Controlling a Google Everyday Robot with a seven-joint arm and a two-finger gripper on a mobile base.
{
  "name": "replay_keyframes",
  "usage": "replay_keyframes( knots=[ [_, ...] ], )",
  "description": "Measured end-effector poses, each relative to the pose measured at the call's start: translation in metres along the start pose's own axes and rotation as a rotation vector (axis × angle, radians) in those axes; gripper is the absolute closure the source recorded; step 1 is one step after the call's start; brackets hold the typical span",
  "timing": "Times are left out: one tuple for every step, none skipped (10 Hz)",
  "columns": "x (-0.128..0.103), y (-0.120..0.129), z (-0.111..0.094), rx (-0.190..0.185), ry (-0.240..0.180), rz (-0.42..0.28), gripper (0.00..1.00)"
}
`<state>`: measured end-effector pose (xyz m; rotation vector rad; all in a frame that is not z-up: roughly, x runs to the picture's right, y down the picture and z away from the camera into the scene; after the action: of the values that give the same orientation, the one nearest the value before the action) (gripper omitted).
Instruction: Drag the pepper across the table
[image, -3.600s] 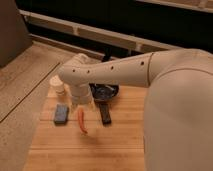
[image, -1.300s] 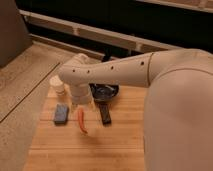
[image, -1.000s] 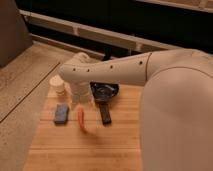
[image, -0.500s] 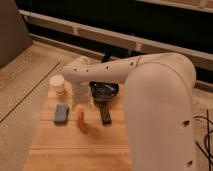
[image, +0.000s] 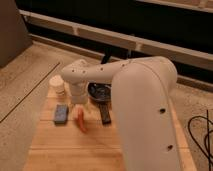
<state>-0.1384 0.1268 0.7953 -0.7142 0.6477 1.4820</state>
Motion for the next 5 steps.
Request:
replay_keyframes(
  knots=[
    [0.0, 0.002, 0.01, 0.002, 0.026, -0.004, 0.35],
    [0.0, 0.001, 0.016, 0.004, 0.04, -0.003, 0.35],
    [-0.001, -0.001, 0.022, 0.007, 0.057, 0.0, 0.36],
    [-0.003, -0.002, 0.028, 0.008, 0.071, -0.009, 0.44],
    [-0.004, 0.0, 0.03, 0.007, 0.074, -0.019, 0.52]
  ],
)
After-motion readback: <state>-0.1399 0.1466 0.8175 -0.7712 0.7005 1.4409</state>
